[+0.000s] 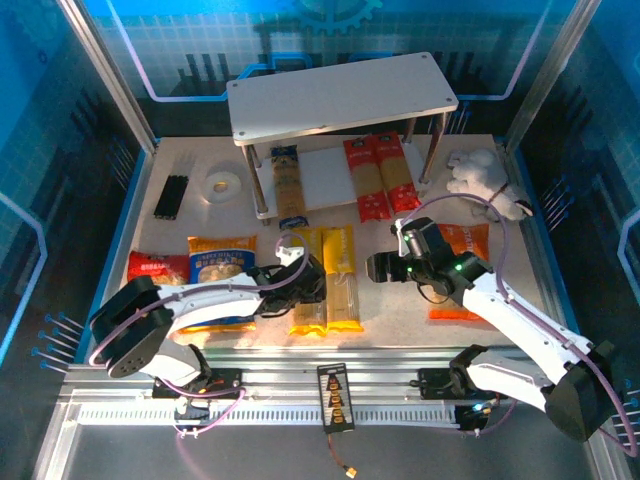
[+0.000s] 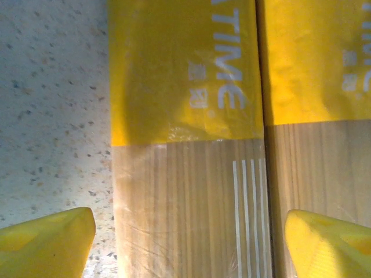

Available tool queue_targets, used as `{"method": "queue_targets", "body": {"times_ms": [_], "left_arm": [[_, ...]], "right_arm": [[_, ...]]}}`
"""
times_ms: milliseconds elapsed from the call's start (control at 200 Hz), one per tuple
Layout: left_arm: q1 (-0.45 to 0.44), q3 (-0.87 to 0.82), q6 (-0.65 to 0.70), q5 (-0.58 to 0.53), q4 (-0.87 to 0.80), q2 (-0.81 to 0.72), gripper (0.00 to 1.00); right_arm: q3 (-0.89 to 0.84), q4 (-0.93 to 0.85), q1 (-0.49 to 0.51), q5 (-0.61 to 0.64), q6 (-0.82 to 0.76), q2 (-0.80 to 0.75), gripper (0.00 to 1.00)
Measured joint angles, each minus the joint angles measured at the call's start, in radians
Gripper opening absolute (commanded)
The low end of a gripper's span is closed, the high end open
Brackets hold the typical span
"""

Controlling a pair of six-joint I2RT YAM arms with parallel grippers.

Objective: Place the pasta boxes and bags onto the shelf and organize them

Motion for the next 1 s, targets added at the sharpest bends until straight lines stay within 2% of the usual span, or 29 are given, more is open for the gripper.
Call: {"method": "queue_targets", "body": {"times_ms": [460, 1001], "left_arm": [[-0.003, -0.001, -0.009, 0.032, 0.032, 0.100, 0.88], [-0.010, -0.001, -0.008, 0.073, 0.037, 0.082, 0.92]], "right_arm": [[-0.022, 0.000, -0.001, 0.000, 0.000, 0.000, 0.87], [-0.033, 0.001, -0.009, 0.000, 0.000, 0.000, 0.87]]}}
